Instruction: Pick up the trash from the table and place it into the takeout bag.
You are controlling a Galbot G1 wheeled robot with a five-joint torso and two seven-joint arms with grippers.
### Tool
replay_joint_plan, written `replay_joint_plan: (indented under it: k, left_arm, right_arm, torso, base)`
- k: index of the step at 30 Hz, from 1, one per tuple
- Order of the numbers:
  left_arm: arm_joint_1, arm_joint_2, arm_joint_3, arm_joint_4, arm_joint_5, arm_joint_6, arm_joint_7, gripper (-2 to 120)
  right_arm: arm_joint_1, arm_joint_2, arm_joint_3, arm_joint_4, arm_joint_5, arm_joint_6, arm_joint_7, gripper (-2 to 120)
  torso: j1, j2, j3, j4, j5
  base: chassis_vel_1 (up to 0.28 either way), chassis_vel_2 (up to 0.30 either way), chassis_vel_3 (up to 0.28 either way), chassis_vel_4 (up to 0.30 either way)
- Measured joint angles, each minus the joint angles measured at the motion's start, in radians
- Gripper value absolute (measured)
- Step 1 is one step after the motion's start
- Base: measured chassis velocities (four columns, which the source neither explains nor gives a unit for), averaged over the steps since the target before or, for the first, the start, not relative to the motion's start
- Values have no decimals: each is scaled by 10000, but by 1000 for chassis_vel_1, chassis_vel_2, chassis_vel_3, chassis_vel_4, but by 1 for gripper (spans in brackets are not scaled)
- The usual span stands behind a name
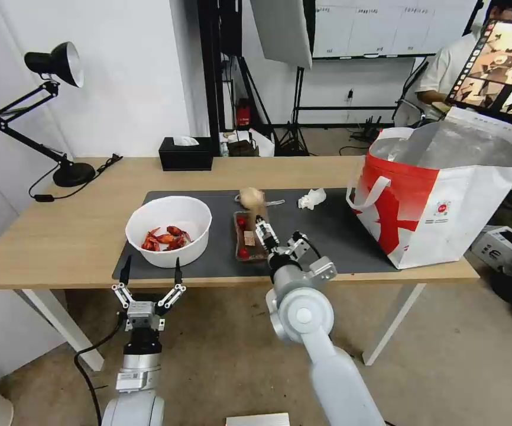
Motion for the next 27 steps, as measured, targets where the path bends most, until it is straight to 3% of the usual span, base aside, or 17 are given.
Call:
replay_joint_plan:
  k: [18, 21, 25, 27]
  left_arm:
    - [-265, 174, 1, 19, -260, -13, -4, 100]
    - [-376, 227, 145, 9, -848, 122, -7, 100]
    - [-415, 250, 387, -82, -1405, 313, -26, 100]
    - [-411, 265, 624, -207, -1734, 480, -45, 100]
  right_arm:
    - [-300, -360, 228, 798, -2805, -173, -902, 100]
    - [-199, -1082, 225, 363, -4408, -306, -1792, 100]
    - [-86, -1710, 194, 122, -5099, -322, -2583, 100]
    - [52, -2378, 174, -65, -5629, -309, -3347, 100]
  torso:
    - [1, 0, 0, 0, 2]
    - [0, -1, 0, 0, 3]
    - [1, 0, 1, 0, 3]
    - [0, -1, 1, -1, 4]
  base:
    - [0, 0, 0, 0]
    - [0, 0, 0, 0]
    - [0, 0, 0, 0]
    - [0, 0, 0, 0]
